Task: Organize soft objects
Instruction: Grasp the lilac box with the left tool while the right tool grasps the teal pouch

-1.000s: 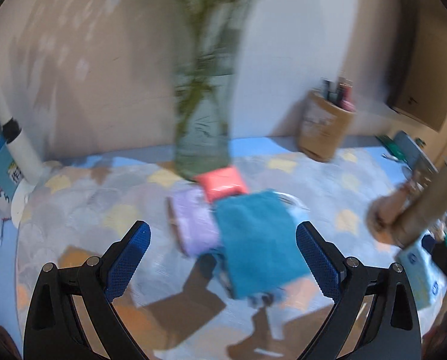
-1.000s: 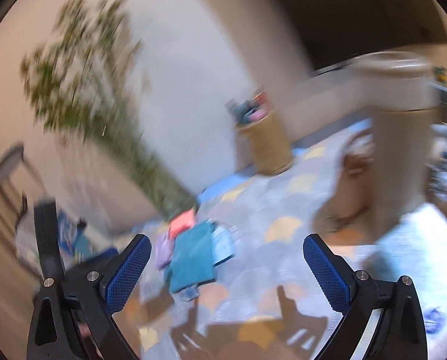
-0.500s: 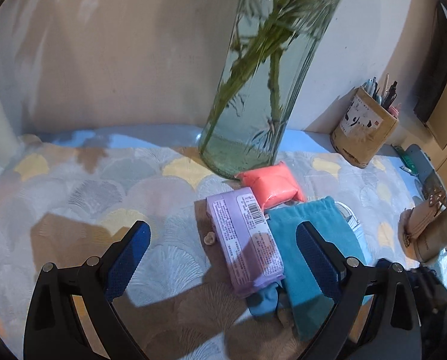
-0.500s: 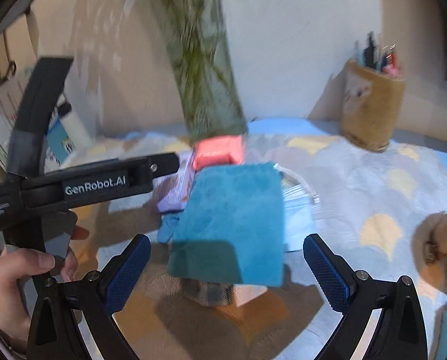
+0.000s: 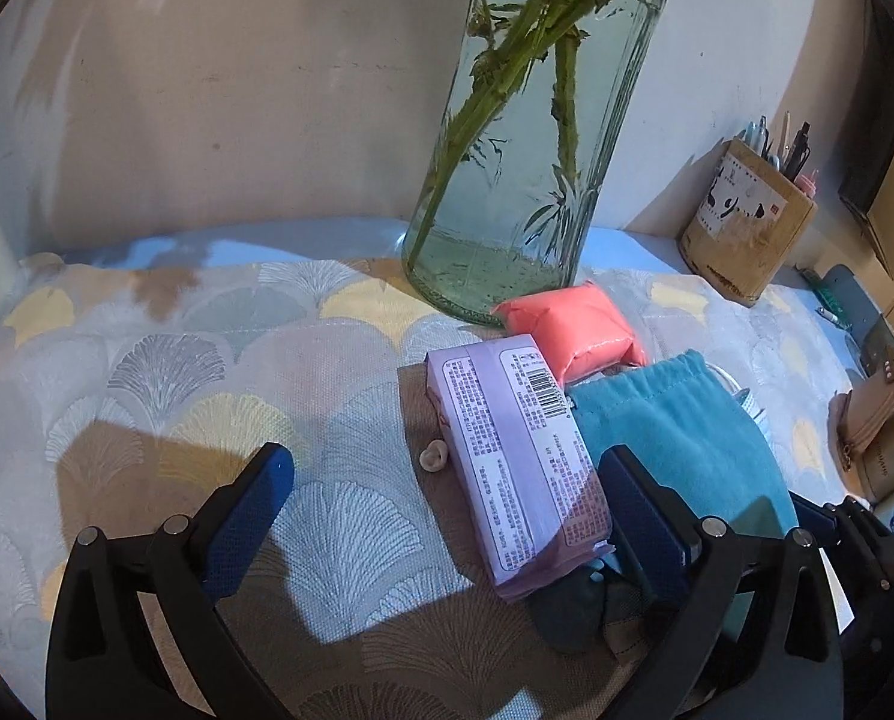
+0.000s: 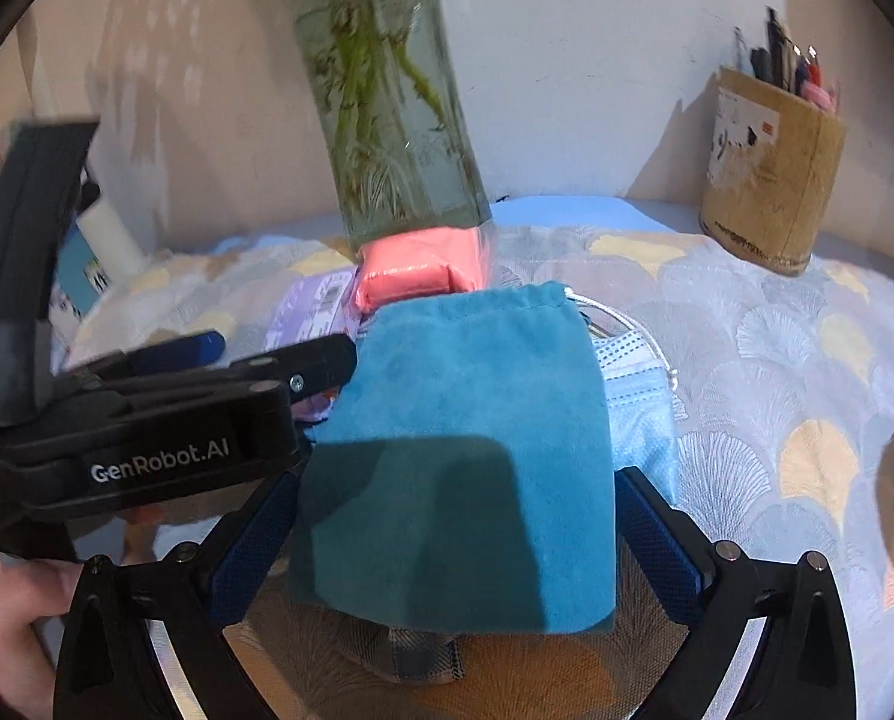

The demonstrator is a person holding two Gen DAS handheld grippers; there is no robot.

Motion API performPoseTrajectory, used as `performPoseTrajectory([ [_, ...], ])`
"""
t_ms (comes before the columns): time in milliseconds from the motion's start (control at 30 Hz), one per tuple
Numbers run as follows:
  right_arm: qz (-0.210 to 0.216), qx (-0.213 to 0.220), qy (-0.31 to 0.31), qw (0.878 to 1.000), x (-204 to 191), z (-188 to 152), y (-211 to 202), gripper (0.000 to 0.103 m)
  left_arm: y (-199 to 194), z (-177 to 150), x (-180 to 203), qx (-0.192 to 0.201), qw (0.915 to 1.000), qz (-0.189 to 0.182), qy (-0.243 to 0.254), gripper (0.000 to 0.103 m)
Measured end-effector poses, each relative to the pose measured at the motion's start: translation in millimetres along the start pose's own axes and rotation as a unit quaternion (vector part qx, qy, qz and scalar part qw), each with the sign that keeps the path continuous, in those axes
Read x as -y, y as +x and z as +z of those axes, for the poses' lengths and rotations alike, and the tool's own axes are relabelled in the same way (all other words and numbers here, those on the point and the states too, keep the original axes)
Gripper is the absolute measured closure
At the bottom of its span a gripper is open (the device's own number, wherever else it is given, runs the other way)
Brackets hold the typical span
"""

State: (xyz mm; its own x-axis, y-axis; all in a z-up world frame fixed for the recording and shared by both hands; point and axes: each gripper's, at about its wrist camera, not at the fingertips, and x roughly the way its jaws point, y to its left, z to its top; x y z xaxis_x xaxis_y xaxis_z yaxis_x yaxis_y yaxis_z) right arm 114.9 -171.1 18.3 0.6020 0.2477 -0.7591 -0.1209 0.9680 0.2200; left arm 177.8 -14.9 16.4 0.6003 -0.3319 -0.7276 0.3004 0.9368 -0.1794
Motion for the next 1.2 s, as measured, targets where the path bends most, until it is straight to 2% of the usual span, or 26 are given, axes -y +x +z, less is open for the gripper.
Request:
performPoseTrajectory([
  [100,0.011,0.014,0.024,1.0,8.1,-0.3,-5.3,0.016,0.1,-0.7,-0.2,-0.001,1.0,0.003,0.002,0.001],
  [133,0.012,0.018,0.029,0.999,9.6,-0.8,-6.8,0.027,0.2,-0.7,0.4,-0.001,1.0,0.005,0.003,0.001],
  [200,0.017,0.028,0.037,0.999,12.2,-2.0,-11.3,0.039,0.7,-0.3,1.1,-0.001,1.0,0.004,0.003,0.001],
  [233,0.026,0.034,0.041,0.998,13.9,-2.7,-13.5,0.049,0.6,-0.2,0.8,-0.001,1.0,0.003,0.002,0.001],
  [300,0.037,0.045,0.053,0.997,18.6,-3.9,-17.1,0.057,0.6,-0.1,0.6,-0.001,1.0,0.001,0.001,0.001],
  [467,0.051,0.048,0.063,0.996,22.4,-4.3,-18.4,0.055,0.2,0.1,0.1,-0.001,1.0,0.0,0.0,0.001],
  [533,0.04,0.048,0.062,0.996,21.6,-4.5,-18.1,0.028,-0.9,-0.2,-1.0,-0.001,1.0,-0.002,-0.002,0.001],
  [567,0.028,0.05,0.063,0.996,21.0,-4.4,-19.2,0.023,-1.4,-0.3,-0.9,0.0,1.0,-0.003,-0.004,0.001],
  [667,0.008,0.066,0.06,0.996,19.3,-3.7,-23.7,0.021,-1.6,0.0,-0.3,-0.001,1.0,-0.001,-0.003,0.001],
  [867,-0.043,0.041,-0.001,0.998,-1.9,3.3,-9.9,0.022,-2.4,0.4,0.5,-0.001,1.0,0.0,-0.003,0.001],
  [900,-0.044,0.043,-0.016,0.998,-7.0,3.3,-10.3,0.039,-2.6,0.7,0.5,-0.001,1.0,0.0,-0.003,0.001],
  [933,-0.04,0.049,-0.025,0.998,-9.7,2.7,-12.0,0.068,-2.6,0.8,0.9,-0.001,1.0,0.0,-0.003,0.001],
  [967,-0.04,0.051,-0.028,0.997,-10.8,2.3,-13.0,0.075,-2.6,1.1,0.8,-0.001,1.0,0.0,-0.002,0.001],
  [1033,-0.036,0.059,-0.025,0.997,-8.5,1.4,-15.9,0.081,-2.9,1.3,0.6,-0.001,1.0,-0.001,-0.003,0.001],
  [1067,-0.026,0.07,-0.014,0.997,-3.3,0.6,-20.3,0.081,-3.2,1.2,0.2,-0.001,1.0,-0.001,-0.004,0.001],
  [1200,0.041,0.117,0.038,0.992,22.2,-4.7,-38.9,0.081,-3.9,1.1,-0.7,0.0,1.0,-0.003,-0.003,0.001],
])
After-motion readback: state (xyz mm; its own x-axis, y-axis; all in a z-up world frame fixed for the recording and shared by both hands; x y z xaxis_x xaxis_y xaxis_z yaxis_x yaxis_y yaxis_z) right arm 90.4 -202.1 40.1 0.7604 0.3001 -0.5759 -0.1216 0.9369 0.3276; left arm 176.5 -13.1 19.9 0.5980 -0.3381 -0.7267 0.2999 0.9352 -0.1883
